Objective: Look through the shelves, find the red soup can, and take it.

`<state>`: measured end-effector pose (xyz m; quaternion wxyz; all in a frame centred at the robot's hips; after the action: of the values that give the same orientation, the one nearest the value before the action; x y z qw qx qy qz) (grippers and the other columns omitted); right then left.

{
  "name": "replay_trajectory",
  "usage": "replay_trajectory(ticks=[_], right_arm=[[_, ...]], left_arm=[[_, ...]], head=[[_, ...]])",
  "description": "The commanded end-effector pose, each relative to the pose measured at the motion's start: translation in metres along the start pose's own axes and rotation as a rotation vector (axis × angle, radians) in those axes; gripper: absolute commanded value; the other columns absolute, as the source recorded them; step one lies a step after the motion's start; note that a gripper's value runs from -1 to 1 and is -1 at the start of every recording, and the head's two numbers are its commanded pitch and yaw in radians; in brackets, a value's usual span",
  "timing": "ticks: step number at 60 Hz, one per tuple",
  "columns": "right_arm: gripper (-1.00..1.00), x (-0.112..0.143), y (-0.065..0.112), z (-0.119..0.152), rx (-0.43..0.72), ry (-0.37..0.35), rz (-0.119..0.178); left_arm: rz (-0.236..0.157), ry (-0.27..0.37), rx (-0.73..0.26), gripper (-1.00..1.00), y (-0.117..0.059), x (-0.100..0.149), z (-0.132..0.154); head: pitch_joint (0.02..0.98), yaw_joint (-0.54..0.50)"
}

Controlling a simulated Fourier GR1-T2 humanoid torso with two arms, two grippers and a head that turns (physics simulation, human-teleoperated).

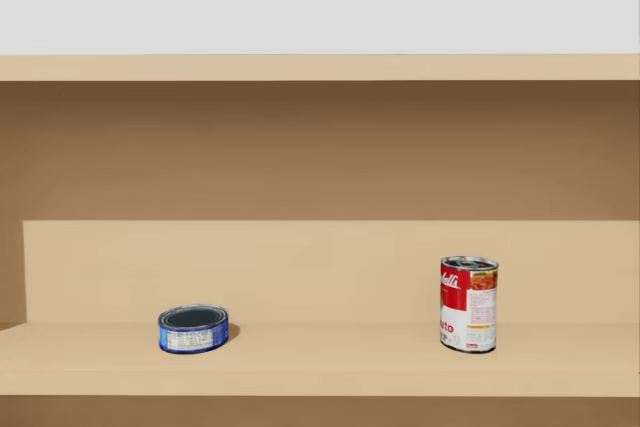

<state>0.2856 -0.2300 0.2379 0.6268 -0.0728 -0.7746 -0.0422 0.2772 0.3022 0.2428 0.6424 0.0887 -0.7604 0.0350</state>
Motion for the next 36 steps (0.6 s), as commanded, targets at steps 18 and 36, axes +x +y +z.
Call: replay_trajectory(ticks=[18, 36], right_arm=[[-1.00, -0.0013, 0.0023, -0.0015, 0.007, 0.029, 0.007], [-1.00, -0.0002, 0.0014, -0.0021, 0.012, 0.030, 0.002]], left_arm=[[-0.001, 0.001, -0.009, -1.00, -0.0026, 0.0004, 0.0007], [-0.004, 0.001, -0.012, -1.00, -0.0045, 0.0002, 0.0008]], head=[[0.175, -0.12], [0.243, -0.24]])
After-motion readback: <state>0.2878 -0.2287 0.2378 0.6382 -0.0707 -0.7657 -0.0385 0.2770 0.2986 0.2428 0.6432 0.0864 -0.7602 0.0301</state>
